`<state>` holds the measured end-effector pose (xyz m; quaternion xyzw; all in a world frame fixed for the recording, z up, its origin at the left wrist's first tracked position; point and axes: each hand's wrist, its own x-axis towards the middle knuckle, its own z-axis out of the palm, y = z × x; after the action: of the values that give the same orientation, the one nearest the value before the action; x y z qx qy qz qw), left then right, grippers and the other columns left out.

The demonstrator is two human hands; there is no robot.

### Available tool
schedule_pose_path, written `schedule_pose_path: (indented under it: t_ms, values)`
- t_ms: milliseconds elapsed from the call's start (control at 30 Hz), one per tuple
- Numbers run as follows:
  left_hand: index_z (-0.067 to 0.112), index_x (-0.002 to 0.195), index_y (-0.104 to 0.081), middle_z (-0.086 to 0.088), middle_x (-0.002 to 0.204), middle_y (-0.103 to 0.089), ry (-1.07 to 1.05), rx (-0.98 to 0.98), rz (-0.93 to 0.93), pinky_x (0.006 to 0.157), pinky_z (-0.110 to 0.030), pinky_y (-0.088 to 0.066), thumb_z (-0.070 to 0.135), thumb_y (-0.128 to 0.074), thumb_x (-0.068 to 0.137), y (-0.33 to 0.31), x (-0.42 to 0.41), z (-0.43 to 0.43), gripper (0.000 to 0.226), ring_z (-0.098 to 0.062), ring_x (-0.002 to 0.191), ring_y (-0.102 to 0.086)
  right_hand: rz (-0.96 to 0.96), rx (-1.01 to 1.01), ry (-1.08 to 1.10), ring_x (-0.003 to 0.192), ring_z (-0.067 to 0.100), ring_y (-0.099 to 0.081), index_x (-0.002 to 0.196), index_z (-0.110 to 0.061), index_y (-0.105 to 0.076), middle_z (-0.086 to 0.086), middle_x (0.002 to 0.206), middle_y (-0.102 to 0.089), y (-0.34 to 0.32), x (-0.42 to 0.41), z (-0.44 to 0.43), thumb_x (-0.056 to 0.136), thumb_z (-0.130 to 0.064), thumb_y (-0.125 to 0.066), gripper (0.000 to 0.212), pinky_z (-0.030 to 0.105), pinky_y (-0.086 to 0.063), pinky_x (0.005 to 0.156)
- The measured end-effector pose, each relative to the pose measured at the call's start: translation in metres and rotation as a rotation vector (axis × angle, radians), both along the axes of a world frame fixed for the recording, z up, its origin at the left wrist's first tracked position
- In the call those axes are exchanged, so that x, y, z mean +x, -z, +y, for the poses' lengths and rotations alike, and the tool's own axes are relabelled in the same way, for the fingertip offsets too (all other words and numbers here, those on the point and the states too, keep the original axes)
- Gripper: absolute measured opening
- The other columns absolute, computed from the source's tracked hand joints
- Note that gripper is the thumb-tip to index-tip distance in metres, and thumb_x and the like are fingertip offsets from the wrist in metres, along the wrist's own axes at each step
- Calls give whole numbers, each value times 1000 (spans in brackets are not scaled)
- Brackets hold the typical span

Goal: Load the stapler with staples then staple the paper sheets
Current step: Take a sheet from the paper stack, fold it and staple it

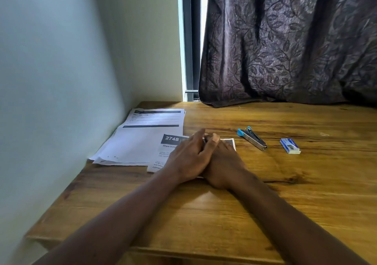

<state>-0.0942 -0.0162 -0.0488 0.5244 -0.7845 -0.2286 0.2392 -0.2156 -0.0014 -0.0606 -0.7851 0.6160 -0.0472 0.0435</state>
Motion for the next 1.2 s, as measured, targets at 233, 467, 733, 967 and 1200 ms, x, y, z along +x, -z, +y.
schedule_pose_path:
  t_ms: [233,467,733,967,1200]
  values:
    - [31,163,-3,11,172,0,16,-66,-527,128,-43,0,60,-8,104,5,40,-13,66,-9,157,5,-10,1,59,156,16,12,163,-24,2,-2,171,10,1,-3,3,107,-51,-13,64,38,7,124]
    - [27,162,9,10,170,12,-55,-19,-622,126,-53,6,76,-7,95,9,79,-19,85,-12,157,13,13,31,234,157,20,4,163,-21,0,-2,171,4,0,-14,11,98,-72,-11,83,42,-1,126]
    - [24,163,5,6,171,10,-65,-43,-566,124,-56,9,75,-9,96,10,76,-18,85,-15,157,13,77,-127,283,131,32,-40,145,-15,-37,15,145,-44,-23,26,-35,98,-70,-26,73,49,-36,108]
    - [24,164,1,-4,170,20,-63,-67,-506,125,-58,7,73,-15,98,12,78,-20,84,-22,157,18,131,-219,275,117,27,-44,132,-12,-47,12,130,-50,-13,41,-51,102,-57,-32,56,44,-41,97]
    - [31,162,-10,-3,172,7,-69,-119,-321,126,-58,-2,70,-35,97,11,82,-20,80,-23,159,7,1,-303,300,111,23,-44,117,-18,-53,6,120,-52,-6,37,-46,102,-56,-28,49,44,-40,97]
